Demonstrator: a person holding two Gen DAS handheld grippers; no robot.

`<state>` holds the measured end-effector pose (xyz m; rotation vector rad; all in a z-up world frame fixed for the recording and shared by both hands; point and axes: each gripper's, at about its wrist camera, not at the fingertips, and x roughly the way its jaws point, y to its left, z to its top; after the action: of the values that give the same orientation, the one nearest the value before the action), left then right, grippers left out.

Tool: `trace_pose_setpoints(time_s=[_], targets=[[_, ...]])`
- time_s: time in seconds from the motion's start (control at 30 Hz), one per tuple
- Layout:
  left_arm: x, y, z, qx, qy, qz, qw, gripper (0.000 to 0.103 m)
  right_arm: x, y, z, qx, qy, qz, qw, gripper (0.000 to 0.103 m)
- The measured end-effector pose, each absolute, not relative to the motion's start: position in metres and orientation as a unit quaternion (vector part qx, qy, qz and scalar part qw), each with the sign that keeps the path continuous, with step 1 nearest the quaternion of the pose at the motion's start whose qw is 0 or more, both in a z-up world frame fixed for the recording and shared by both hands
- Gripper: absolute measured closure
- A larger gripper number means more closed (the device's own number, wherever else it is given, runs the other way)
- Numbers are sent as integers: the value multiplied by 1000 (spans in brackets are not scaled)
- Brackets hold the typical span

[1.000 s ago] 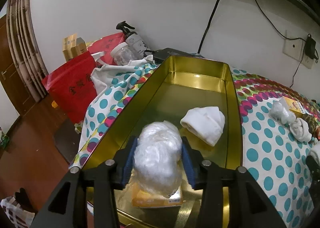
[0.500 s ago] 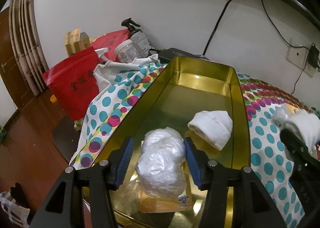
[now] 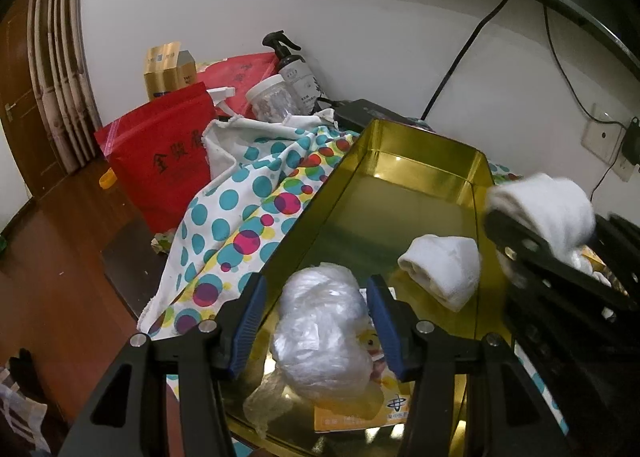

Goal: Organize objects
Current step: 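Lower the white towel into the gold tray with the right gripper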

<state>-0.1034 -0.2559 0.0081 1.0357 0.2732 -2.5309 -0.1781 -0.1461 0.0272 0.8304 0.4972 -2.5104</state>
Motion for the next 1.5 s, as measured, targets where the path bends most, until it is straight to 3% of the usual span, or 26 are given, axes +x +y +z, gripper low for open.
trace_pose_setpoints(time_s=[0.97,1.07,1.2,1.5], targets=[[-111,-243,3,372,91,-908,172,50,-248,-181,7,350,141,-897,229,59],[-111,-244,4,370,92,-908,173,49,-248,-178,9,349,130,-899,229,48],[-111,-245,5,367,94,-909,176,48,-239,-167,21,317,132,-915,211,14],[-101,-230,23,328,88,-927,159,48,-216,-105,28,293,141,-933,157,7]])
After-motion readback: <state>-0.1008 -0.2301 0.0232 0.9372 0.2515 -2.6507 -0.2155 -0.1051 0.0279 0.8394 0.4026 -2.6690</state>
